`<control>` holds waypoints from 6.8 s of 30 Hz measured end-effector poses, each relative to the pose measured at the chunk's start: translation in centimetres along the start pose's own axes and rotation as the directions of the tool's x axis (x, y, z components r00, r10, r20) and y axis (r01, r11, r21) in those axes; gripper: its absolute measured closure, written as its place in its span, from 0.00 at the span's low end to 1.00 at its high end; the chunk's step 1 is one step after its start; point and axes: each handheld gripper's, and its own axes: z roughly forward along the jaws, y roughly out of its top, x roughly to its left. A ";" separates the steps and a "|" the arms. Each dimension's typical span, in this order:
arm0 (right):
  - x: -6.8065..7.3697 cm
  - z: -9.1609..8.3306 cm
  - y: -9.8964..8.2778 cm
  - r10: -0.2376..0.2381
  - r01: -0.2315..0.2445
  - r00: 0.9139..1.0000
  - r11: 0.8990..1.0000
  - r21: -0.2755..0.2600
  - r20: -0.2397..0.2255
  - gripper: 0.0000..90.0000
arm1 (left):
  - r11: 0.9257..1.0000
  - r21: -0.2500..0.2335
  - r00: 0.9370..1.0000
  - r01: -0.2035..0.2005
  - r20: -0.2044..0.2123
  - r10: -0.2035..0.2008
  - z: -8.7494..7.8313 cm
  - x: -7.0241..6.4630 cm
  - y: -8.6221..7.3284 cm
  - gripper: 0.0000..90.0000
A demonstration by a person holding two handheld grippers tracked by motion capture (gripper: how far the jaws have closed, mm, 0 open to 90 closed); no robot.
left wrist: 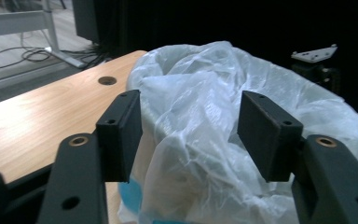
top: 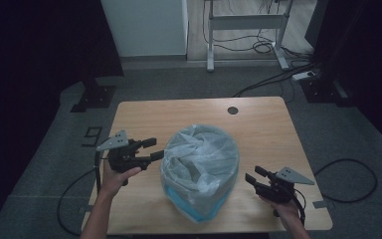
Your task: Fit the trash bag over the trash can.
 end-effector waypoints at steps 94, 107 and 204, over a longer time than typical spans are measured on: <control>0.1 -0.4 -0.3 0.008 -0.007 1.000 1.000 0.021 -0.027 0.52 | 0.876 0.395 0.943 -0.276 0.288 0.167 16.1 -2.6 9.1 0.68; 0.1 -0.6 -0.3 0.009 -0.009 1.000 1.000 0.018 -0.027 0.52 | 0.747 0.566 0.932 -0.350 0.289 0.218 20.0 -4.3 7.5 0.69; 0.1 -0.5 -0.5 0.009 -0.009 1.000 1.000 0.029 0.014 0.50 | 0.949 0.266 0.986 -0.167 0.034 0.164 2.3 -4.1 3.0 0.46</control>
